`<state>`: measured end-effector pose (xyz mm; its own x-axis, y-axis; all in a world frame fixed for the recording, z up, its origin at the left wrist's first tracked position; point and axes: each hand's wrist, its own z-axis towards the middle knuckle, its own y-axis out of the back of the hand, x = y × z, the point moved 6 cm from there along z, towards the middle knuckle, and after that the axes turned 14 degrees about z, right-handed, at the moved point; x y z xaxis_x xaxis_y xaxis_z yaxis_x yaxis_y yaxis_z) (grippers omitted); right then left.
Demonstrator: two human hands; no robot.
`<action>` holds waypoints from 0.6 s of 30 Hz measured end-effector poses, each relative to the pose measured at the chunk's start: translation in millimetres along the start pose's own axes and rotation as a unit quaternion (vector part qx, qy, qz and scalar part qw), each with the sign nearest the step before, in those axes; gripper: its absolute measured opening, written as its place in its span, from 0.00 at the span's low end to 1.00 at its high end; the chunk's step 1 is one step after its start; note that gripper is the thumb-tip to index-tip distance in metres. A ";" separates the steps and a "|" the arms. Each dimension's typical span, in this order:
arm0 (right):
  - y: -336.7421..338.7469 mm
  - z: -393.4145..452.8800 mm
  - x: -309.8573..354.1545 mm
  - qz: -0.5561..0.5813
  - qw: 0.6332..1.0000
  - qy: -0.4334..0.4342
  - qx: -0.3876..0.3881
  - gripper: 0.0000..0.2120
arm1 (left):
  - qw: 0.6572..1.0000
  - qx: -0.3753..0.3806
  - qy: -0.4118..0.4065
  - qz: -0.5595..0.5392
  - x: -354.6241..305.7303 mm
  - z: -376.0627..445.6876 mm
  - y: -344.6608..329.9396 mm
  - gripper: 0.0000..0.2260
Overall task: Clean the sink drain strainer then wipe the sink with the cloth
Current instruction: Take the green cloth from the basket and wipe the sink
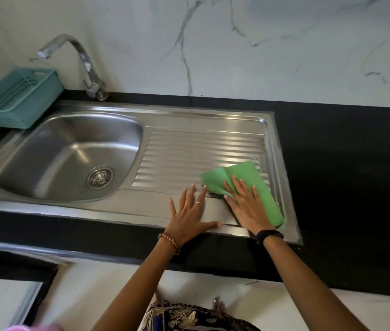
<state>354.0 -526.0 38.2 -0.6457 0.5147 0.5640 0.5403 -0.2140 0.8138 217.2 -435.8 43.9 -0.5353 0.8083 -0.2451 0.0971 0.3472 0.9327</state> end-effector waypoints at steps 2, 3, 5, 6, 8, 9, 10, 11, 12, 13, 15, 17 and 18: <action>17.0 -9.9 -20.7 0.013 0.999 -0.037 -0.020 0.23 | 0.999 0.022 -0.017 0.023 -9.5 1.1 -8.0 0.44; 23.7 -14.0 -26.8 0.033 0.998 -0.050 -0.037 0.23 | 0.999 0.027 -0.020 0.040 -10.0 0.2 -11.1 0.43; 36.5 -22.9 -33.5 0.098 0.989 -0.071 -0.090 0.23 | 0.997 0.020 -0.020 0.065 -9.2 -1.9 -14.2 0.41; 40.1 -26.8 -33.6 0.123 0.983 -0.080 -0.114 0.23 | 0.997 0.013 -0.020 0.074 -7.6 -3.1 -14.0 0.41; 41.6 -33.1 -30.0 0.142 0.975 -0.092 -0.141 0.23 | 0.996 -0.006 -0.022 0.087 -3.0 -6.0 -10.8 0.40; 39.8 -35.7 -27.8 0.151 0.973 -0.098 -0.146 0.23 | 0.996 -0.015 -0.021 0.089 1.4 -7.9 -8.0 0.39; 37.9 -37.7 -25.5 0.162 0.970 -0.103 -0.147 0.23 | 0.996 -0.025 -0.018 0.086 7.4 -10.2 -4.8 0.39; 35.3 -38.4 -23.0 0.169 0.969 -0.107 -0.142 0.23 | 0.996 -0.033 -0.011 0.079 16.0 -13.2 -1.2 0.38; 31.4 -38.1 -20.8 0.164 0.972 -0.107 -0.129 0.23 | 0.997 -0.039 -0.001 0.071 26.2 -16.9 2.4 0.37; 26.0 -36.7 -16.8 0.139 0.980 -0.099 -0.106 0.23 | 0.997 -0.044 0.012 0.062 37.3 -20.8 6.0 0.37; 8.9 -29.4 0.3 0.088 0.993 -0.064 -0.046 0.22 | 0.996 -0.050 0.048 0.050 64.3 -29.9 13.6 0.36; -11.2 -17.4 28.5 0.071 0.997 -0.023 -0.004 0.22 | 0.993 -0.055 0.089 0.048 92.9 -38.7 21.2 0.36; -21.3 -10.6 43.2 0.057 0.998 -0.003 0.011 0.22 | 0.991 -0.056 0.107 0.053 105.1 -42.5 24.1 0.37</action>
<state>308.8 -508.0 46.7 -0.5754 0.4933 0.6523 0.6220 -0.2540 0.7407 127.6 -362.7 51.9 -0.6943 0.7134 -0.0945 0.0743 0.2018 0.9766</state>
